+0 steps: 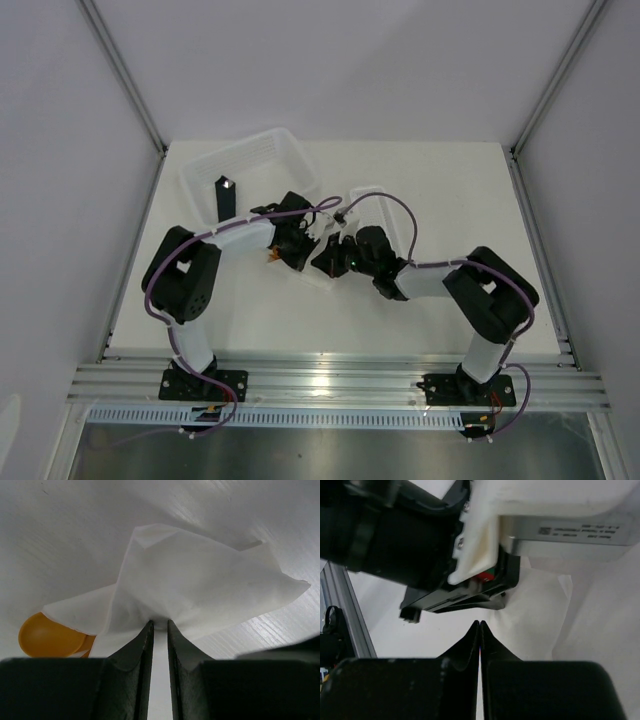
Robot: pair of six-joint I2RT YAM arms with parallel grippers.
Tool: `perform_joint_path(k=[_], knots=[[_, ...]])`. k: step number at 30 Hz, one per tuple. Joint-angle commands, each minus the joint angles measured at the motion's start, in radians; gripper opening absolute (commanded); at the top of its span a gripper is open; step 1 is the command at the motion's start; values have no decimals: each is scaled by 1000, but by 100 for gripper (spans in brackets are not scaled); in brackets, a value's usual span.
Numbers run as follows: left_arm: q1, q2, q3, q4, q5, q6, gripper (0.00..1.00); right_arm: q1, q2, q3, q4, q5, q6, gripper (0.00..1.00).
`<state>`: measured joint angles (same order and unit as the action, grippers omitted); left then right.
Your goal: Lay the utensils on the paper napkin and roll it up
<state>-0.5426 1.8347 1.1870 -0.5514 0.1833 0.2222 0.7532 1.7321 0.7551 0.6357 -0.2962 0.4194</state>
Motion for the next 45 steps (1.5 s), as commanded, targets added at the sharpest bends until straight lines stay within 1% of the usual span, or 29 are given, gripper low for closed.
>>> perform_joint_path(k=[1, 3, 7, 10, 12, 15, 20, 24, 31, 38, 43, 45], knots=[[3, -3, -35, -13, 2, 29, 21, -3, 108, 32, 70, -29, 31, 0], [3, -2, -35, -13, 5, 28, 21, -2, 167, 50, 91, -26, 41, 0], [3, -2, -30, -19, 10, 26, 21, -6, 210, 43, 102, -6, 68, 0], [3, -5, -30, -19, 13, 26, 21, -12, 227, 33, 38, 58, 79, 0], [3, -3, -30, -21, 12, 26, 21, -21, 244, 21, 12, 39, 104, 0], [3, -8, -39, -24, 5, 25, 21, -22, 244, 0, -13, 28, 108, 0], [7, -55, -49, -24, 8, 16, 22, -8, 230, -30, -59, 60, 84, 0], [18, -100, -73, -30, 10, 35, 25, -2, 236, -30, -79, 71, 68, 0], [49, -89, -69, -93, -74, 55, 23, -3, 241, -31, -103, 98, 55, 0], [64, -118, -127, -128, -149, 92, 24, 0, 234, -33, -91, 92, 65, 0], [87, -129, -135, -130, -220, 109, 23, 1, 228, -40, -84, 89, 67, 0], [98, -126, -127, -134, -222, 101, 23, 3, 227, -39, -82, 85, 67, 0]])
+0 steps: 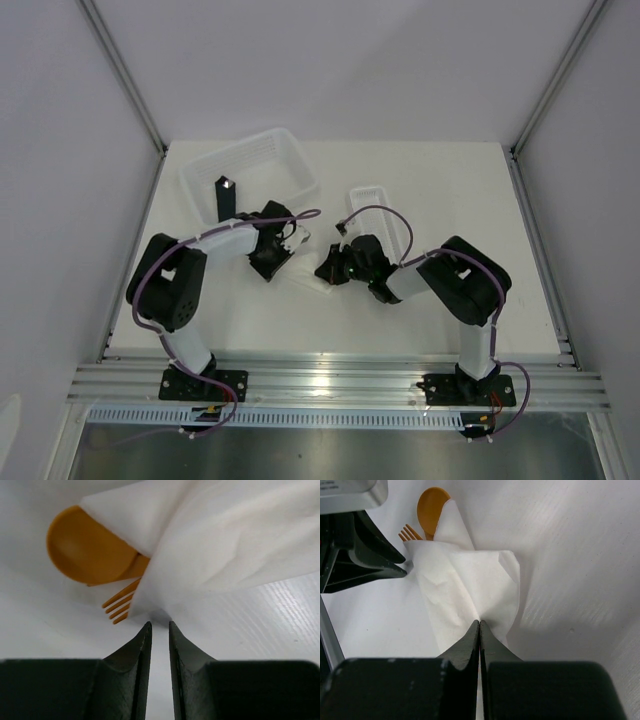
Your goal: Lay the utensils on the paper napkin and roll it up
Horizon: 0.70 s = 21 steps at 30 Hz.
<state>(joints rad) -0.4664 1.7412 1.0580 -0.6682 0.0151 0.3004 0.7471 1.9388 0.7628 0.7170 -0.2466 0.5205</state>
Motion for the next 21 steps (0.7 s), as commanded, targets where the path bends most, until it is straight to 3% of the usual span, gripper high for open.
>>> perform_joint_path(k=[1, 5, 9, 16, 21], knots=[[25, -37, 11, -22, -23, 22, 22, 11, 15, -46, -165, 36, -37, 0], [3, -132, 13, -25, 87, 29, 23, 15, 8, -46, -168, 33, -40, 0], [-63, -189, 29, -7, 91, 49, 24, 21, 8, -42, -166, 30, -42, 0], [-81, 2, 126, 13, 92, 16, 21, 21, -1, -43, -177, 44, -50, 0], [-48, 44, 122, 19, 39, 23, 20, 23, -3, -48, -180, 49, -54, 0]])
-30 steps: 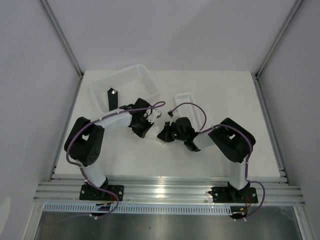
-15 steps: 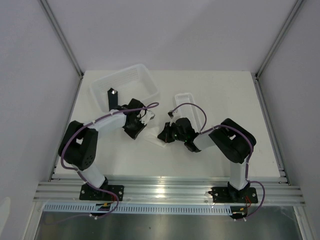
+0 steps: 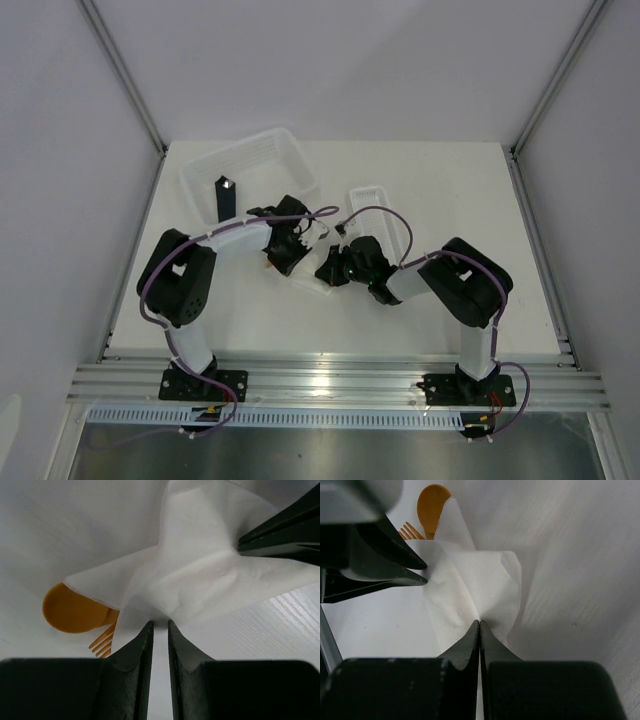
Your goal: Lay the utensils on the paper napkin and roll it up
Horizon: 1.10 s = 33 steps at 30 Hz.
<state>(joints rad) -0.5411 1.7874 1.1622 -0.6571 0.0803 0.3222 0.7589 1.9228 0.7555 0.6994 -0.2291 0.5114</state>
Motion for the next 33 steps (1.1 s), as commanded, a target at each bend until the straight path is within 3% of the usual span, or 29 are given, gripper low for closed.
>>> perform_joint_path(k=[1, 11, 16, 25, 33], knots=[[42, 1, 13, 11, -37, 8, 20, 10, 15, -42, -161, 28, -45, 0], [67, -112, -44, -4, -42, 25, 23, 11, 22, -33, -166, 7, -50, 0], [-23, -155, -18, 19, -16, 43, 25, 11, 2, -21, -181, -4, -47, 0], [-37, 33, 85, -32, 52, -55, 25, 10, -56, -19, -179, -32, -33, 0], [-39, 82, 80, -27, 29, -48, 25, 2, -145, -19, -161, -30, -34, 4]])
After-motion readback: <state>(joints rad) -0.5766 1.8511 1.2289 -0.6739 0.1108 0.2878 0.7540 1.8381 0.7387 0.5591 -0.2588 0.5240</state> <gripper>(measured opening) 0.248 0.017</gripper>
